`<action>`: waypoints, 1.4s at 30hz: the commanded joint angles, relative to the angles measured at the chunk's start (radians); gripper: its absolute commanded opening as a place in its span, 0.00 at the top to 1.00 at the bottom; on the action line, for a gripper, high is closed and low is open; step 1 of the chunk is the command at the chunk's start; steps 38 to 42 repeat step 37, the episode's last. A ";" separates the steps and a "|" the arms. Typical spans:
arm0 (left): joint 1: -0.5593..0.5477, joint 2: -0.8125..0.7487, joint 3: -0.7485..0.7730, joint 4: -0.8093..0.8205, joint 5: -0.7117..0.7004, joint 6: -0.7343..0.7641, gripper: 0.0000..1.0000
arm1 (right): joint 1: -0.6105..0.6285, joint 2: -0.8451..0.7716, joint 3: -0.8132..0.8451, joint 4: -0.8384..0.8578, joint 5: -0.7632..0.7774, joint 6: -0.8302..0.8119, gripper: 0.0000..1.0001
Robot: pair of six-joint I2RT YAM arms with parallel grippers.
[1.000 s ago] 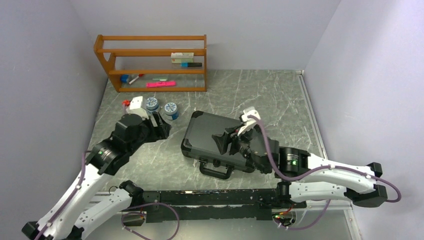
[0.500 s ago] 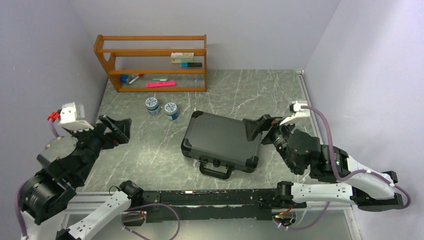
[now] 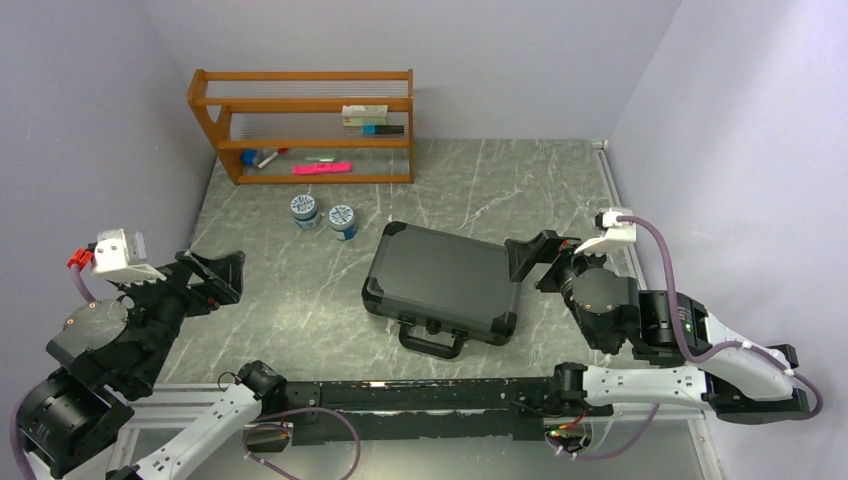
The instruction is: Pack up texas hold em set
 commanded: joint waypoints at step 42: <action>-0.002 0.027 -0.019 0.088 0.047 0.043 0.03 | 0.001 0.047 0.073 0.084 0.022 -0.101 0.00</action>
